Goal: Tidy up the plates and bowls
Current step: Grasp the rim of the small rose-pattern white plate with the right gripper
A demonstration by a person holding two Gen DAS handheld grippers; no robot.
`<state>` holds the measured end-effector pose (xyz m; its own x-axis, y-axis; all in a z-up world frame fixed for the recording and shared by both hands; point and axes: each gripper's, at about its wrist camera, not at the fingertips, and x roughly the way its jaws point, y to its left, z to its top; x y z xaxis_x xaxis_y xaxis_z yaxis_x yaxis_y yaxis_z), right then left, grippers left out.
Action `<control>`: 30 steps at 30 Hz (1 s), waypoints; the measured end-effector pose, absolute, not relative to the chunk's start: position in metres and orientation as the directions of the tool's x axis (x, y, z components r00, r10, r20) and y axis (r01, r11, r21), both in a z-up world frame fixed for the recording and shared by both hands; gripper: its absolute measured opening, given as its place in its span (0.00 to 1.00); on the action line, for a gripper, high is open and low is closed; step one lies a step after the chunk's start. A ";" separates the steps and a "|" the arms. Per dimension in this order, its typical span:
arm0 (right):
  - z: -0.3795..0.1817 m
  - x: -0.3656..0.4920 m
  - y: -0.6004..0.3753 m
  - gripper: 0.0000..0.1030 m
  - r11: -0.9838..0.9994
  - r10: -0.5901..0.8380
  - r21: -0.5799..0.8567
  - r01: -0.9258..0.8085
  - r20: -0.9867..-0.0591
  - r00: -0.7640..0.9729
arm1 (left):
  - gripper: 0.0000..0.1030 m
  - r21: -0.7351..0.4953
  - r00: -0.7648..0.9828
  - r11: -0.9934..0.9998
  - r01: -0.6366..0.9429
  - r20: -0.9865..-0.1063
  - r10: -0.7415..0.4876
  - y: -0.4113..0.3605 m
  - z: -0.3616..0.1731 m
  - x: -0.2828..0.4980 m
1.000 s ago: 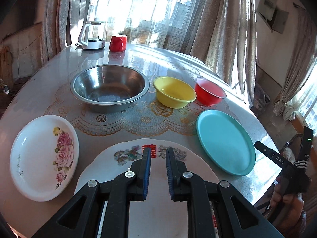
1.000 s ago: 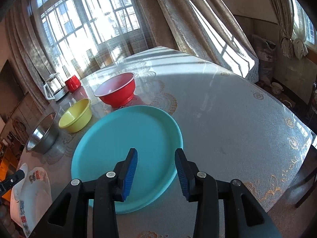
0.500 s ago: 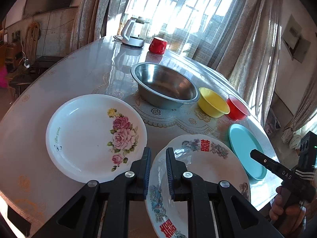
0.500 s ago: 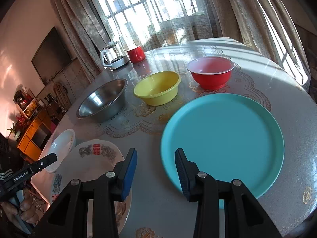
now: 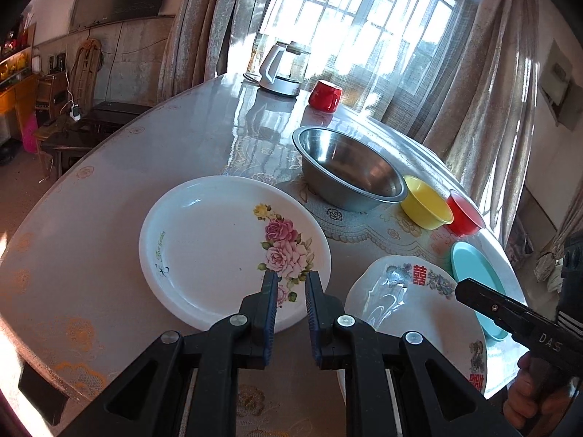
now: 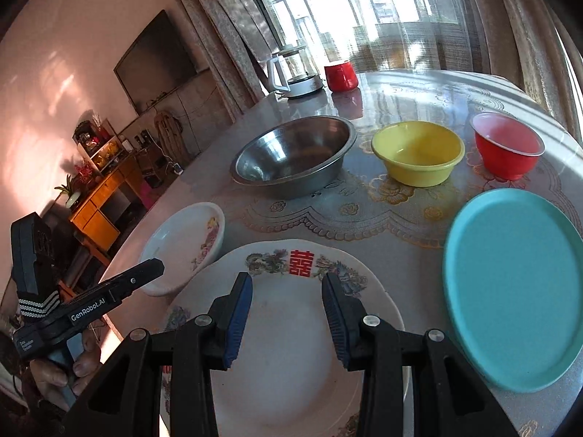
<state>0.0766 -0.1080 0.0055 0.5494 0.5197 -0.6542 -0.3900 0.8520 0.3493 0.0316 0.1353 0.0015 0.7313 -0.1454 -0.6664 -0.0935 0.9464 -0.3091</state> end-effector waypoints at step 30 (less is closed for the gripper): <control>-0.002 0.147 0.012 0.43 0.749 0.620 0.421 -0.512 -0.718 0.317 | 0.29 -0.460 0.770 0.840 -0.287 -0.633 -0.084 0.246 -0.021 0.019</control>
<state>0.1465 0.0117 -0.0016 0.3166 0.6197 -0.7182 -0.5117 0.7491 0.4207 0.0190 0.2458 -0.0206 0.7697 -0.0842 -0.6328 -0.2866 0.8402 -0.4604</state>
